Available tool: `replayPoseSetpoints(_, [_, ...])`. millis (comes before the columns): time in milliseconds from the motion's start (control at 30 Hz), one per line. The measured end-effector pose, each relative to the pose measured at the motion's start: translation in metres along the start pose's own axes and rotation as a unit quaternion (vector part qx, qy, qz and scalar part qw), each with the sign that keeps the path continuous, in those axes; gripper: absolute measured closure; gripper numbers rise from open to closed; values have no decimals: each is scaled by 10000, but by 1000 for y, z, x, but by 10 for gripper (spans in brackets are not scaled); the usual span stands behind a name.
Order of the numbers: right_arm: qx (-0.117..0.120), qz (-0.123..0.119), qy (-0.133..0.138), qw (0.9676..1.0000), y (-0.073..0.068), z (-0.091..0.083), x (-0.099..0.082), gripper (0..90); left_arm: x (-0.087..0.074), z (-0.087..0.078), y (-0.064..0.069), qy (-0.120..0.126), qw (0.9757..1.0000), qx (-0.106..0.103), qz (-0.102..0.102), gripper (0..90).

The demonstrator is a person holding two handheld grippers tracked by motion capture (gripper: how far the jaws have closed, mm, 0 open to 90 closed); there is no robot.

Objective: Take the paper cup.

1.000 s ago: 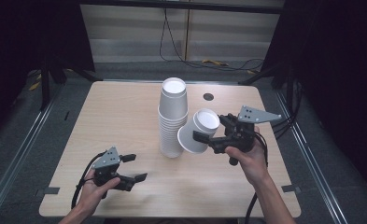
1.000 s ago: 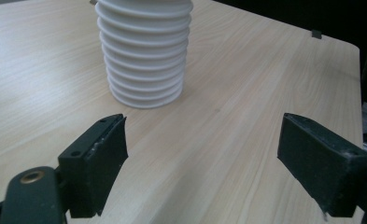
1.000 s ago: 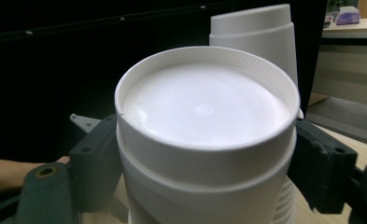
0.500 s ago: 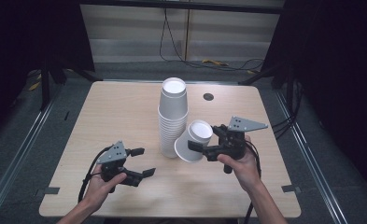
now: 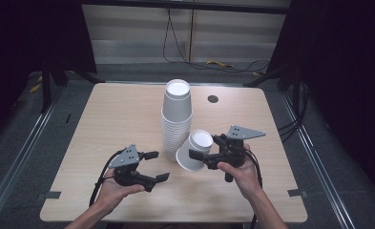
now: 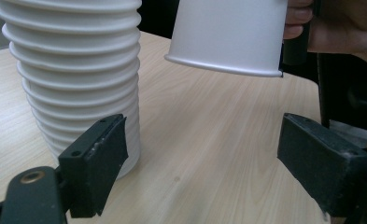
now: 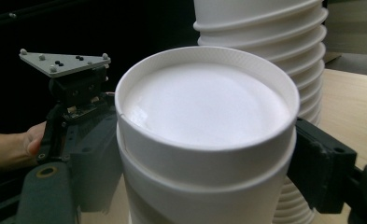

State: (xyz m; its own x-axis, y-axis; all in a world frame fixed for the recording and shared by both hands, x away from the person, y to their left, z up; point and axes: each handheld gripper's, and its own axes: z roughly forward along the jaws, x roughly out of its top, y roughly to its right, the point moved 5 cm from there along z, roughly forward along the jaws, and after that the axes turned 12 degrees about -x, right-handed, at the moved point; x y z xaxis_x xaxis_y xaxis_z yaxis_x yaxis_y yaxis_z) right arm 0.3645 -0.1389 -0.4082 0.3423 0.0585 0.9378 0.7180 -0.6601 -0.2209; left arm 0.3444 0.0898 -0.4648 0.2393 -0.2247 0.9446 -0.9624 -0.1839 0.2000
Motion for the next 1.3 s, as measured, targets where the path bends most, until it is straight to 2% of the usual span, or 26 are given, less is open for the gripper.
replayPoseSetpoints(233, [89,18,-181,9998,-3,11,-14,208,-3,0,2,76,10000,24,-5,157])
replayPoseSetpoints(300, [113,28,-187,9998,-4,13,-16,208,-4,0,2,25,10000,13,4,157])
replayPoseSetpoints(467, [181,-16,-252,9995,-8,18,-21,208,-6,3,2,80,9997,-160,-159,157])
replayPoseSetpoints(700, [249,-12,-300,9992,-12,26,-29,209,-4,5,2,145,9992,-345,-151,156])
replayPoseSetpoints(1000, [508,-117,-344,9981,-26,35,-34,210,-5,9,5,119,9990,-423,-123,158])
replayPoseSetpoints(1300, [545,-140,-364,9978,-32,39,-37,213,-4,19,6,114,9986,-480,-163,154])
